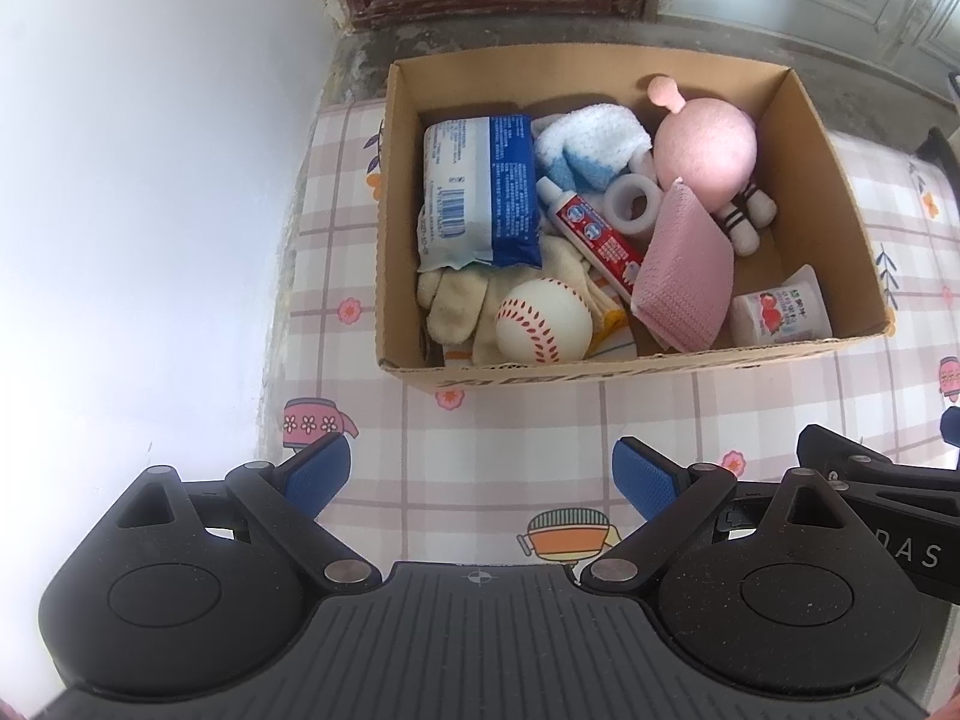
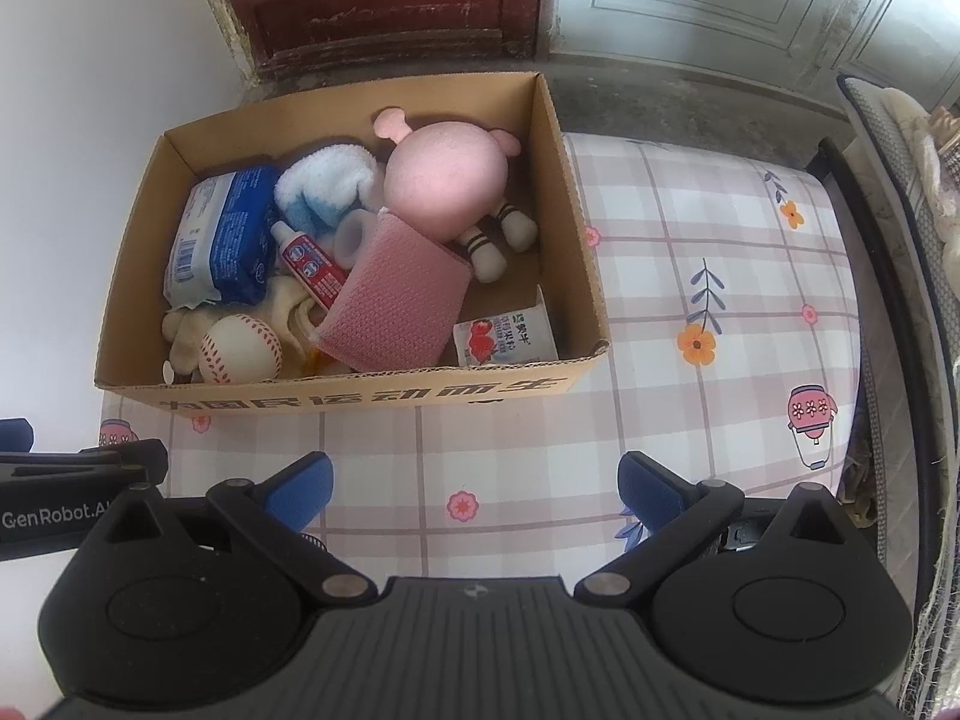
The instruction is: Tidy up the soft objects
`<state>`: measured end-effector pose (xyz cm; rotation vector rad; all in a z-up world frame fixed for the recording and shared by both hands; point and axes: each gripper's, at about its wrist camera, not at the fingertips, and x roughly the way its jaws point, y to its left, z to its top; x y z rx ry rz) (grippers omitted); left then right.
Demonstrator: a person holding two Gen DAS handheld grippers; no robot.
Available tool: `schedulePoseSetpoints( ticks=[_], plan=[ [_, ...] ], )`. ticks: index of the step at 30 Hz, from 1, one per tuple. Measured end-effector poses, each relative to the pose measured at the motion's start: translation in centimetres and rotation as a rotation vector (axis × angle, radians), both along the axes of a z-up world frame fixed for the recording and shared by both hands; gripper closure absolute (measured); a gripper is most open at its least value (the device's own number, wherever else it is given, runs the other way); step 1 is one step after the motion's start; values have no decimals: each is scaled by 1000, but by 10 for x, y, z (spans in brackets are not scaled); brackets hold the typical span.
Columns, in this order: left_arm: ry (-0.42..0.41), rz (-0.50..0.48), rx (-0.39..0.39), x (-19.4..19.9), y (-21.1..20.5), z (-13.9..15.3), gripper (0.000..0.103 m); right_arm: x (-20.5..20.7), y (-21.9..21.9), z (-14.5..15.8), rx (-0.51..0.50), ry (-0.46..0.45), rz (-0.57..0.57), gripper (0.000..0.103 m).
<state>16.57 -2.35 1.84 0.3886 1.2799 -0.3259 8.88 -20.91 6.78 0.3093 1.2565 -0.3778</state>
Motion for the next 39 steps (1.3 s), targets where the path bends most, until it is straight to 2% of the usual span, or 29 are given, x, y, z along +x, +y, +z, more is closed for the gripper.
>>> schedulePoseSetpoints(
  ticks=[39],
  plan=[
    [6, 21, 5, 2, 6, 0, 8, 5, 9, 0, -8, 4, 23, 0]
  ],
)
